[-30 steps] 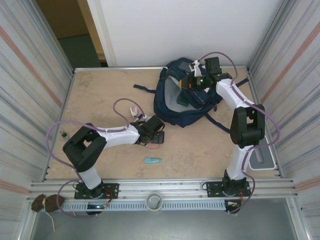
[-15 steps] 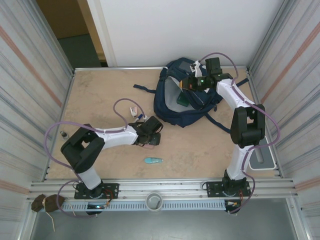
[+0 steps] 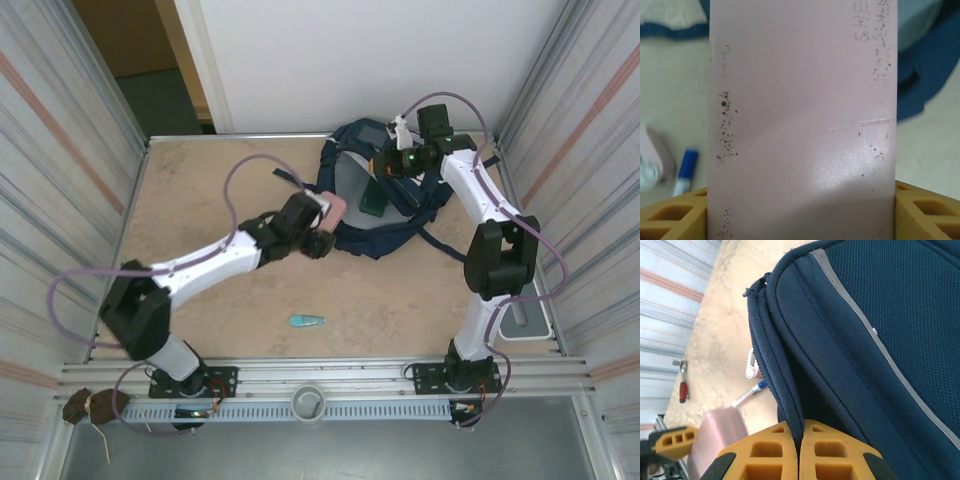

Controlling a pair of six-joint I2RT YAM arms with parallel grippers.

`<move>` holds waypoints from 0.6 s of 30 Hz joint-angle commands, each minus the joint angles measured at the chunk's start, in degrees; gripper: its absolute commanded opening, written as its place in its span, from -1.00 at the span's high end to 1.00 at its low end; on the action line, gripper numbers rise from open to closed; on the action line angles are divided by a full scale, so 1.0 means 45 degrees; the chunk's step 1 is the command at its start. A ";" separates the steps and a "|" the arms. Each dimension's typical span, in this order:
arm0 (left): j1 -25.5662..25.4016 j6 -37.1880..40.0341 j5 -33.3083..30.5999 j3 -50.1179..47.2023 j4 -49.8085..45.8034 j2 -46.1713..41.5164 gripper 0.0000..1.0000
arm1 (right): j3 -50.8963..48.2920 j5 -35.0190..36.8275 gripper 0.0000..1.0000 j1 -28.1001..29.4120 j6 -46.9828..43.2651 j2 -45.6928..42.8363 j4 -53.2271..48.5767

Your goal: Pack the student bag

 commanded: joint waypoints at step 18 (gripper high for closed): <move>0.1331 0.0769 0.0207 1.1337 -0.1499 0.9005 -0.15 | 0.0645 -0.0628 1.00 0.0033 0.0306 -0.0395 -0.0188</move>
